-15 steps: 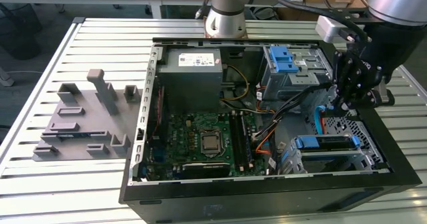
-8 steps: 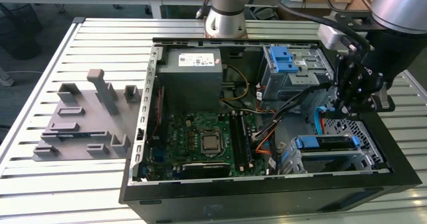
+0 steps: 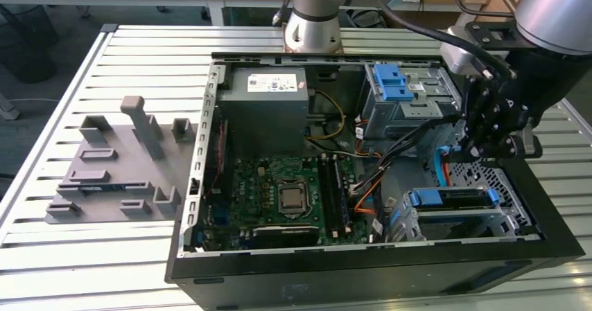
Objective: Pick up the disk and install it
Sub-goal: 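Insert the first disk wire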
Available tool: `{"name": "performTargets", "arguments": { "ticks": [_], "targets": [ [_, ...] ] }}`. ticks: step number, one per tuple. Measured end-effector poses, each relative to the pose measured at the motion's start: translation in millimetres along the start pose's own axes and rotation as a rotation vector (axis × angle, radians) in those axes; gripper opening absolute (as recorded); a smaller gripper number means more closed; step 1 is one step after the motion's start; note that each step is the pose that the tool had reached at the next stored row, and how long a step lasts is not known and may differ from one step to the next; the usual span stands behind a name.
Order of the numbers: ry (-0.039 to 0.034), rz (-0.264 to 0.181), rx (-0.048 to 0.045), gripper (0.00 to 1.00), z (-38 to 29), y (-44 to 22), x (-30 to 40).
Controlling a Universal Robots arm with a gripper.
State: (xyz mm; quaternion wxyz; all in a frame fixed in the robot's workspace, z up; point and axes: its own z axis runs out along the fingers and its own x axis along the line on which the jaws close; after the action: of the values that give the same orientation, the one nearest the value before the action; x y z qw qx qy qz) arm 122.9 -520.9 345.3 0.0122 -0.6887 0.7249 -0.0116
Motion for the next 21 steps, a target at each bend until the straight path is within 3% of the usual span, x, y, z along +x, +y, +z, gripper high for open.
{"name": "performTargets", "arguments": {
  "ticks": [1,11,17,21],
  "targets": [
    [-0.0035,0.000,-0.0003,0.16,0.6,0.0,0.5],
    [-0.0036,0.000,-0.0004,0.16,1.9,-0.8,18.2],
    [-0.0037,-0.001,-0.0004,0.16,2.6,2.6,21.6],
    [-0.0035,-0.001,-0.0005,0.16,3.4,2.4,28.1]
  ]
}}
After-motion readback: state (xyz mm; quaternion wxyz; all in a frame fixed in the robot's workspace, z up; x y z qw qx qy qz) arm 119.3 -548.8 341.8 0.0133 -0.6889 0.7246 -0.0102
